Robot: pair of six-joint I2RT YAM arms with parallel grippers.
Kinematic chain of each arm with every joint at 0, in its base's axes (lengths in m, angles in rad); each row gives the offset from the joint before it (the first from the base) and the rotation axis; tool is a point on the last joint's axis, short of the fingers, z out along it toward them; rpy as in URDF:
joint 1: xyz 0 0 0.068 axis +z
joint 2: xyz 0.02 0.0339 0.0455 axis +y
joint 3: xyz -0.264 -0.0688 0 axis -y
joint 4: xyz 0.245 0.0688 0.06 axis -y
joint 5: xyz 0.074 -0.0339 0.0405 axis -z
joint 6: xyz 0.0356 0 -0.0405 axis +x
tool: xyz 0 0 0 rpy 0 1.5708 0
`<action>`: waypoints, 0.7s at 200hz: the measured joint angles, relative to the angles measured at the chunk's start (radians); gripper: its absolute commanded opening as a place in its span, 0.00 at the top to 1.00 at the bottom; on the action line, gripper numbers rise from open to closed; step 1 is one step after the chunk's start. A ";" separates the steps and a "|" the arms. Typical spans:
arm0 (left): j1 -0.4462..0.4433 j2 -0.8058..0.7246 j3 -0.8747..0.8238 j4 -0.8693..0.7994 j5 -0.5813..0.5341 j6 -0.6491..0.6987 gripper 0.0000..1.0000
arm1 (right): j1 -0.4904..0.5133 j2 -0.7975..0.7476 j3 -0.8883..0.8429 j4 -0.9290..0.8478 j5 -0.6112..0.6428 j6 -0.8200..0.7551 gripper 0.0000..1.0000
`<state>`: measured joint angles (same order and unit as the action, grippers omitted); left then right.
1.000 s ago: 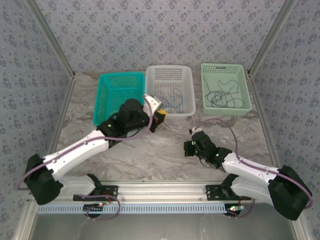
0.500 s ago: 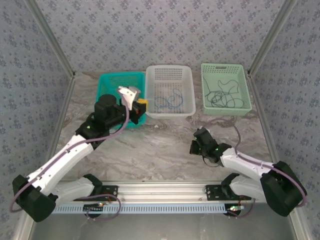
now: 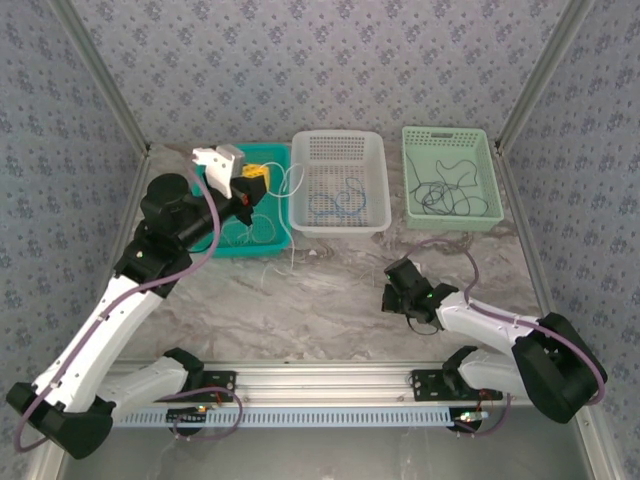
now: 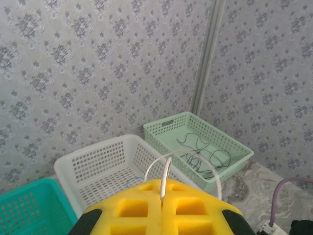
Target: Untangle the cables
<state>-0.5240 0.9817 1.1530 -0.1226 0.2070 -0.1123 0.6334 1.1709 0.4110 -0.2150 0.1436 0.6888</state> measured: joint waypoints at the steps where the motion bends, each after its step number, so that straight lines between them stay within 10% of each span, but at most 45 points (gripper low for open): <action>1: 0.001 0.000 0.000 -0.001 0.000 0.000 0.99 | 0.000 0.000 0.000 0.000 0.000 0.000 0.93; 140: 0.266 0.154 0.046 0.019 -0.042 -0.015 0.97 | 0.016 0.000 0.005 -0.001 0.000 -0.002 1.00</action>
<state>-0.2577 1.1358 1.1988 -0.1040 0.1654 -0.1276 0.6498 1.1709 0.4156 -0.2157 0.1432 0.6872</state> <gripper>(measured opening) 0.041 0.075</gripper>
